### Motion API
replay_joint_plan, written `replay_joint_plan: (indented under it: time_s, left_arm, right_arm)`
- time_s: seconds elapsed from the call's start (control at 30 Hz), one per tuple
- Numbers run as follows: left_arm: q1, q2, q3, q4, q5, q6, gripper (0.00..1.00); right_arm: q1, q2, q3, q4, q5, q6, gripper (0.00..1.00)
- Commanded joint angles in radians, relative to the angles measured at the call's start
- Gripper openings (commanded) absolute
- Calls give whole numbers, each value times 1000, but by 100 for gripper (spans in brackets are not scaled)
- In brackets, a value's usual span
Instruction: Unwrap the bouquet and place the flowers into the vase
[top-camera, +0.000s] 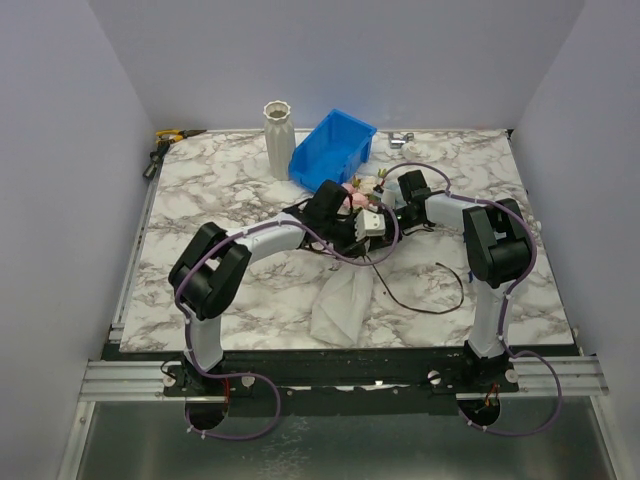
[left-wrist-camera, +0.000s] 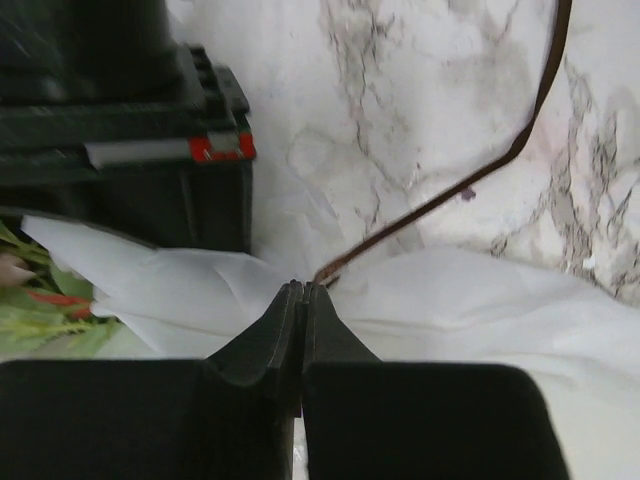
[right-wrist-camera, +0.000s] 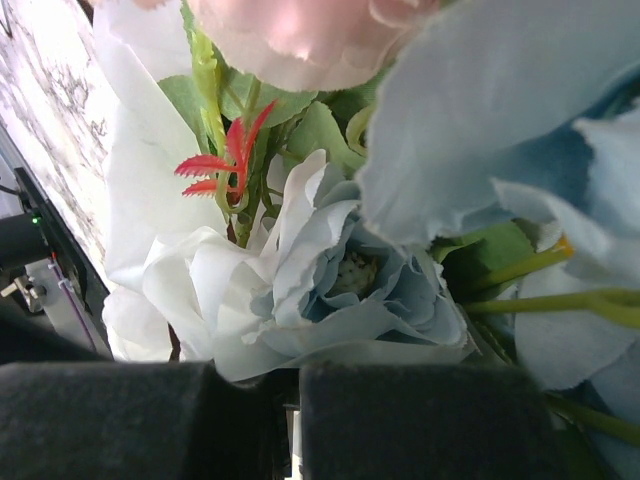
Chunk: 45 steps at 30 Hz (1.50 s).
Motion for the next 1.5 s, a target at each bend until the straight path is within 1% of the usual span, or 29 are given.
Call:
replay_joint_plan:
  time_s: [0.0, 0.13, 0.27, 0.3, 0.33, 0.4, 0.47, 0.67, 0.97, 1.13, 1.27, 1.37, 1.43, 1.47]
  left_arm:
    - [-20, -56, 105, 46, 44, -80, 0]
    - [-27, -62, 138, 46, 58, -124, 0]
    - [-19, -94, 98, 46, 61, -125, 0]
    - [-14, -105, 83, 46, 68, -123, 3]
    - [-6, -113, 63, 43, 78, -118, 8]
    - [4, -129, 27, 14, 97, -69, 18]
    - [4, -140, -13, -9, 87, -1, 20]
    - [3, -92, -37, -22, 46, 40, 20]
    - [4, -3, -13, -22, 27, 81, 21]
    - [4, 33, -2, -22, 14, 92, 26]
    - [3, 41, 14, -22, 9, 87, 27]
    - [0, 40, 21, -22, -2, 85, 37]
    - [1, 40, 14, -22, -14, 89, 36]
    - [2, 39, 8, -22, -20, 93, 34]
  right_arm:
    - [6, 106, -58, -16, 205, -36, 1]
    - [5, 107, -57, -18, 202, -35, 1]
    - [5, 107, -58, -17, 199, -34, 1]
    - [4, 106, -58, -16, 199, -34, 1]
    - [4, 105, -60, -17, 198, -34, 1]
    - [5, 102, -60, -17, 199, -36, 1]
    - [6, 100, -61, -17, 199, -36, 1]
    - [4, 100, -63, -15, 195, -34, 0]
    - [5, 98, -65, -13, 197, -35, 1]
    - [6, 99, -61, -12, 197, -31, 1]
    - [5, 102, -61, -10, 195, -28, 1]
    - [4, 103, -61, -12, 195, -29, 1]
    - [6, 102, -62, -10, 195, -30, 1]
    - [5, 102, -63, -11, 195, -29, 1]
